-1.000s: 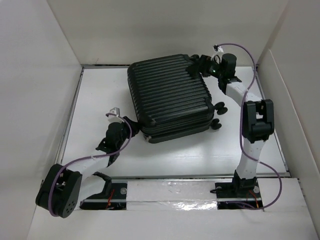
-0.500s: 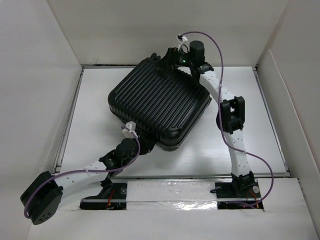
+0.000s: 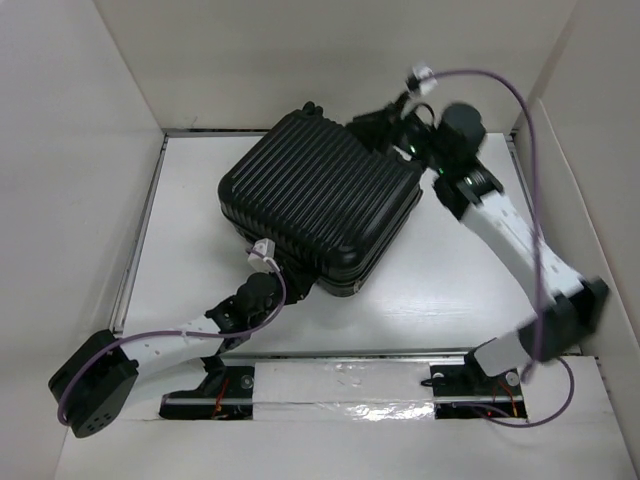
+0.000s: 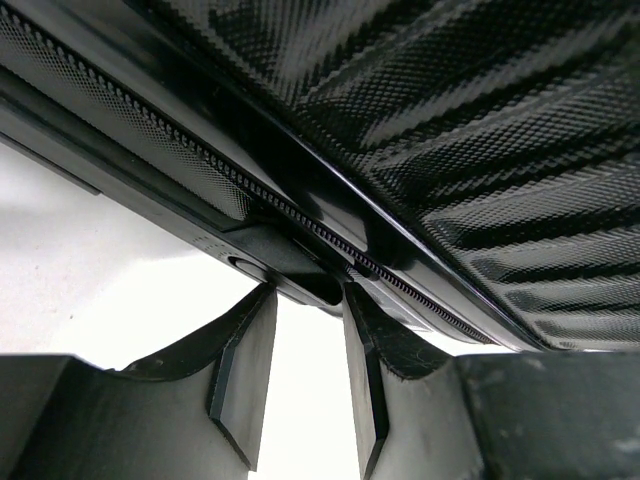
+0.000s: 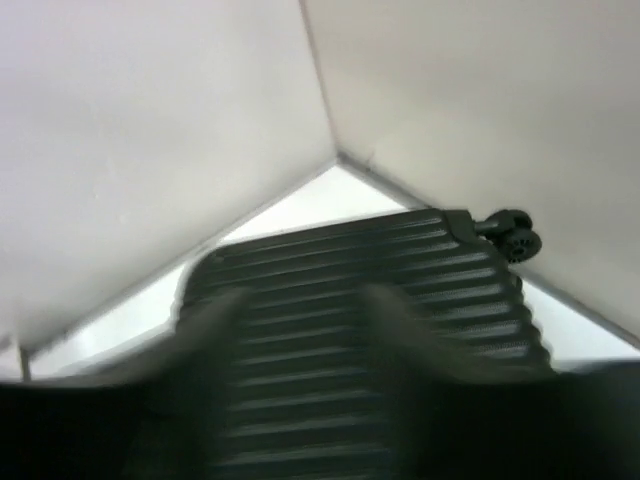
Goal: Pack the luggage
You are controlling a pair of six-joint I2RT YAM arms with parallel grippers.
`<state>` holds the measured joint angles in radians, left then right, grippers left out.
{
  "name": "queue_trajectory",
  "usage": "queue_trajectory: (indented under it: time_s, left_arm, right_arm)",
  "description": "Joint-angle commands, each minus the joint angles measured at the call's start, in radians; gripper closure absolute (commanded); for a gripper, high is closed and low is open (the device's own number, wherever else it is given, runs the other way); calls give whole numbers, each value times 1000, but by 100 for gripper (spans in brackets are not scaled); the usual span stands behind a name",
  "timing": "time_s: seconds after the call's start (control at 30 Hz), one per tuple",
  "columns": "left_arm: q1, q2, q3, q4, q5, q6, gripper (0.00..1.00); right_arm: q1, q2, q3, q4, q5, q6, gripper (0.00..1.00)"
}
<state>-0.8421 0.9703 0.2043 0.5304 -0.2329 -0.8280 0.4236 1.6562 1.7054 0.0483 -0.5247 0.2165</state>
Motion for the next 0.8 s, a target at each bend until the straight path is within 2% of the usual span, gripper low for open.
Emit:
queue_trajectory:
  time_s: [0.0, 0.03, 0.07, 0.17, 0.2, 0.27, 0.3, 0.33, 0.43, 0.7, 0.77]
  left_arm:
    - [15, 21, 73, 163, -66, 30, 71]
    - [15, 25, 79, 172, -65, 30, 70]
    - [15, 30, 81, 177, -56, 32, 70]
    - [15, 62, 104, 190, -37, 52, 71]
    - [15, 80, 109, 200, -34, 53, 71]
    - [15, 94, 119, 209, -25, 56, 71]
    - [15, 102, 122, 215, -17, 56, 71]
    - [15, 105, 127, 215, -14, 56, 71]
    - [15, 104, 130, 221, -25, 63, 71]
    - [15, 62, 138, 191, -37, 81, 71]
    - [15, 61, 136, 187, -31, 81, 71]
  right_arm:
    - [110, -361, -399, 243, 357, -125, 71]
    - [159, -436, -509, 269, 411, -109, 100]
    - [194, -507, -718, 330, 501, -94, 100]
    - [366, -702, -987, 409, 688, -60, 100]
    - [407, -732, -1080, 354, 728, -49, 100]
    - [514, -821, -1144, 220, 896, -5, 96]
    - [544, -852, -1211, 194, 934, 44, 92]
    - [566, -881, -1245, 180, 962, 64, 80]
    - [602, -920, -1326, 160, 968, 124, 58]
    - [647, -756, -1302, 153, 1058, 150, 55]
    - [647, -731, -1293, 177, 1071, 144, 52]
